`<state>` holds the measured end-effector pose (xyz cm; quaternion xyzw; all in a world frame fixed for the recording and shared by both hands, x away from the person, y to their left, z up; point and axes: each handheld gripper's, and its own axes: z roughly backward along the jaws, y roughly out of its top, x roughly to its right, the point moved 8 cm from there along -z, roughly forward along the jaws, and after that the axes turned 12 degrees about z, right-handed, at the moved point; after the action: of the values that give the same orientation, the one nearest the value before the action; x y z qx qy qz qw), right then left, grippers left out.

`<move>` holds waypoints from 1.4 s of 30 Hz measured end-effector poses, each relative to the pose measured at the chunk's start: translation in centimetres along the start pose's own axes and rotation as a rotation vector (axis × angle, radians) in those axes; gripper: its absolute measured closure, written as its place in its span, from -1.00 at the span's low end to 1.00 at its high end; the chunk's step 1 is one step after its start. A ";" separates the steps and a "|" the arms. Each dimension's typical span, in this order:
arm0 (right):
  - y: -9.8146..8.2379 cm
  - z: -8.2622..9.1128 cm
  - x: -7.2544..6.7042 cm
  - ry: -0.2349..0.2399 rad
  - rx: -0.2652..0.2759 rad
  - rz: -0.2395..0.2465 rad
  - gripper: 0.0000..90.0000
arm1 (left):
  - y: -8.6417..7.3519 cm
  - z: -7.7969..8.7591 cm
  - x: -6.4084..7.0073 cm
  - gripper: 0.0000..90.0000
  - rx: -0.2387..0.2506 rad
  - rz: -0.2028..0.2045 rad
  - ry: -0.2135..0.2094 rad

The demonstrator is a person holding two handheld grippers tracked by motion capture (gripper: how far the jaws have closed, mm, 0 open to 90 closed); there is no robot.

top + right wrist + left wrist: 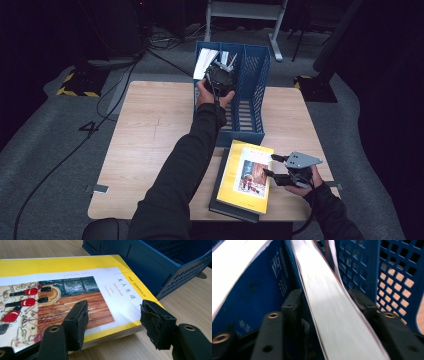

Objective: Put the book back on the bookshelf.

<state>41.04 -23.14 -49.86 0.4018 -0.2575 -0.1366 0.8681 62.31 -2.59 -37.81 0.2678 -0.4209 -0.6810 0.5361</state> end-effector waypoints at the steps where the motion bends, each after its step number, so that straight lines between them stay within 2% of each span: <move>1: 0.0 0.0 0.0 0.001 0.000 0.000 -0.13 | -0.3 0.1 0.0 0.00 0.000 -0.010 -0.016; 4: -0.1 -0.1 0.0 0.007 -0.001 -0.005 -0.13 | -1.1 1.1 0.2 -0.07 0.004 -0.032 -0.068; 6: -0.1 -0.1 0.0 0.007 -0.001 -0.006 -0.13 | -1.4 1.4 0.2 -0.10 0.004 -0.034 -0.077; 11: 0.0 -0.1 -0.1 0.008 -0.005 -0.007 -0.13 | -3.1 2.4 0.3 -0.07 0.010 -0.030 -0.138; 13: 0.0 -0.2 -0.1 0.007 -0.006 -0.005 -0.13 | -3.5 2.3 0.2 0.04 0.012 -0.024 -0.133; 15: 0.0 -0.1 -0.1 -0.005 -0.004 -0.007 -0.13 | -4.8 1.8 -0.1 0.15 -0.006 -0.001 -0.127; 16: 0.0 -0.1 -0.1 -0.005 -0.004 -0.007 -0.13 | -4.8 1.8 -0.1 0.22 -0.006 -0.001 -0.127; 17: 0.0 -0.2 0.0 -0.007 -0.003 -0.009 -0.13 | -5.2 1.6 -0.2 0.22 -0.011 0.013 -0.124; 20: 0.0 -0.2 0.0 -0.004 -0.007 -0.007 -0.13 | -5.9 0.9 -0.4 0.41 -0.027 0.046 -0.119; 28: -0.1 -0.2 0.0 -0.004 -0.009 -0.010 -0.13 | -5.5 0.2 0.2 0.47 -0.005 0.009 -0.072; 30: -0.1 -0.2 -0.1 -0.002 -0.010 -0.011 -0.12 | -5.5 0.0 0.2 0.46 -0.001 0.002 -0.065; 32: -0.1 -0.2 -0.1 -0.001 -0.011 -0.010 -0.13 | -5.6 0.0 0.1 0.44 -0.003 0.024 -0.076; 34: -0.1 -0.2 -0.1 -0.002 -0.010 -0.010 -0.13 | -5.8 0.0 0.0 0.35 -0.005 0.029 -0.083; 36: -0.1 -0.1 -0.1 0.006 -0.010 -0.022 -0.14 | -6.0 0.2 -0.2 0.21 -0.010 0.019 -0.076; 38: -0.1 0.0 0.0 0.005 -0.018 -0.036 -0.14 | -6.5 0.9 -0.5 0.13 -0.013 0.011 -0.104; 41: 0.0 0.1 -0.1 0.013 -0.028 -0.049 -0.16 | -7.3 1.8 -0.6 0.00 -0.037 -0.029 -0.129; 42: 0.0 0.2 -0.2 0.018 -0.026 -0.054 -0.16 | -7.3 1.8 -0.6 -0.04 -0.037 -0.029 -0.129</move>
<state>40.80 -23.16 -49.81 0.3983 -0.2368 -0.1595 0.8717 57.37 -0.99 -43.23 0.2196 -0.4380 -0.7120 0.5030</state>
